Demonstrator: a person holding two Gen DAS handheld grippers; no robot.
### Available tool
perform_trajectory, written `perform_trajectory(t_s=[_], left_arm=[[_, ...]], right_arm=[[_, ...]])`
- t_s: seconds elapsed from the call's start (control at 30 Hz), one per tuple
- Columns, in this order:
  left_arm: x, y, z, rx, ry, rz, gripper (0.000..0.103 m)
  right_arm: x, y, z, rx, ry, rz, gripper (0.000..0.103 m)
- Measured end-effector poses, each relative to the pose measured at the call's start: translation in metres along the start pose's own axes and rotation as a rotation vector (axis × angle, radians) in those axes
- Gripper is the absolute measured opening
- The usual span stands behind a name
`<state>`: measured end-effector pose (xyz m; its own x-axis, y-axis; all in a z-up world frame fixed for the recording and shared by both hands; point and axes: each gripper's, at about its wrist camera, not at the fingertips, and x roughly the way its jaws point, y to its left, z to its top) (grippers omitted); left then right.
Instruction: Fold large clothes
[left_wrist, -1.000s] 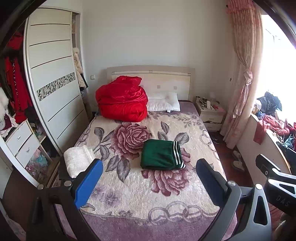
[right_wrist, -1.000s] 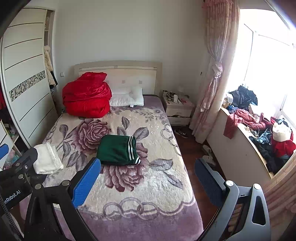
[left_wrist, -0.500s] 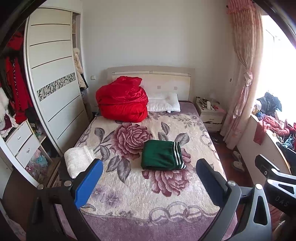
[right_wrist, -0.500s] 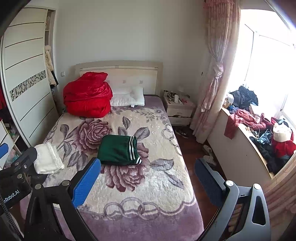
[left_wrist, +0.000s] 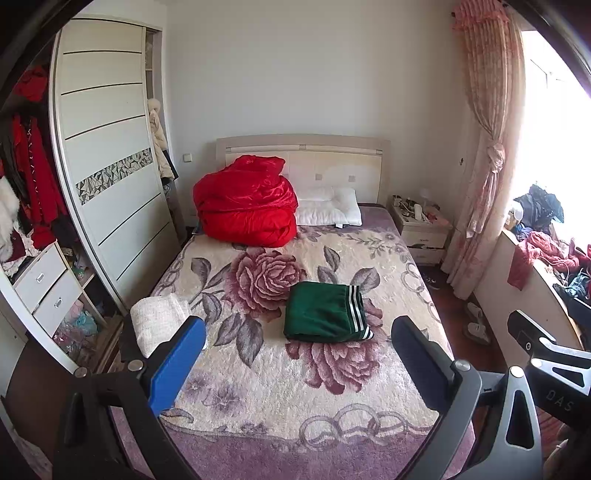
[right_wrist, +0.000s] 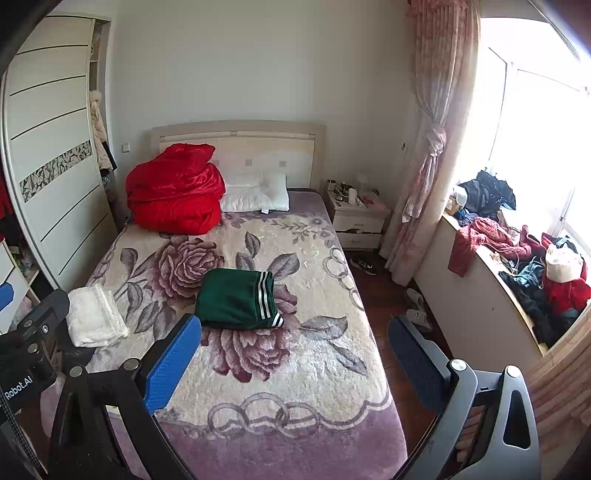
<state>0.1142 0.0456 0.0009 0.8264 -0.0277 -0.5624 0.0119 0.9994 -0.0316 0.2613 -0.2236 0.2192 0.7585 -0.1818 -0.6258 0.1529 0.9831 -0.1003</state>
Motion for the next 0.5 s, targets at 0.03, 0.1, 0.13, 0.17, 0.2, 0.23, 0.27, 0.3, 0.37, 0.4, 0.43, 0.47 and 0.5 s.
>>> perform_trajectory(t_s=[0.03, 0.1, 0.13, 0.17, 0.2, 0.23, 0.27, 0.3, 0.37, 0.4, 0.43, 0.47, 0.5], left_arm=[[-0.0005, 0.0001, 0.0, 0.0, 0.0, 0.0, 0.103], [-0.0013, 0.0005, -0.0003, -0.002, 0.002, 0.004, 0.103], [-0.0014, 0.0006, -0.0002, -0.001, 0.002, 0.004, 0.103], [-0.0013, 0.0008, -0.0002, -0.001, 0.003, 0.003, 0.103], [-0.0014, 0.0008, -0.0001, -0.002, 0.002, 0.003, 0.103], [-0.0017, 0.0008, 0.0002, -0.002, 0.001, 0.004, 0.103], [-0.0016, 0.0007, 0.0006, -0.001, 0.0, 0.005, 0.103], [-0.0012, 0.0009, -0.0001, -0.002, 0.003, 0.003, 0.103], [-0.0017, 0.0009, 0.0003, -0.002, 0.002, 0.005, 0.103], [-0.0022, 0.0007, -0.0013, -0.002, 0.002, 0.006, 0.103], [-0.0028, 0.0015, -0.0021, -0.002, 0.002, 0.008, 0.103], [-0.0038, 0.0021, -0.0026, -0.001, -0.001, 0.012, 0.103], [-0.0057, 0.0034, -0.0054, -0.001, -0.005, 0.016, 0.103]], right_arm=[[0.0002, 0.0004, 0.0001, 0.0, 0.0, 0.001, 0.102], [0.0008, 0.0003, 0.0007, -0.002, 0.0, 0.0, 0.102], [0.0003, 0.0002, 0.0003, -0.002, 0.001, 0.001, 0.102], [0.0001, 0.0004, 0.0002, -0.002, 0.0, 0.0, 0.102], [0.0, 0.0001, 0.0004, -0.002, 0.0, 0.0, 0.102], [-0.0003, -0.0001, 0.0, -0.001, 0.0, 0.0, 0.102], [-0.0004, 0.0, -0.0002, 0.0, 0.0, 0.0, 0.102], [-0.0005, 0.0005, -0.0002, 0.0, -0.001, -0.001, 0.102], [-0.0003, 0.0001, -0.0004, 0.0, 0.001, 0.0, 0.102], [-0.0007, 0.0004, -0.0009, 0.001, 0.001, 0.002, 0.102], [-0.0006, 0.0, -0.0006, 0.0, 0.0, 0.0, 0.102], [-0.0008, 0.0, -0.0008, -0.001, 0.0, -0.001, 0.102], [-0.0012, -0.0003, -0.0011, -0.001, -0.001, -0.001, 0.102]])
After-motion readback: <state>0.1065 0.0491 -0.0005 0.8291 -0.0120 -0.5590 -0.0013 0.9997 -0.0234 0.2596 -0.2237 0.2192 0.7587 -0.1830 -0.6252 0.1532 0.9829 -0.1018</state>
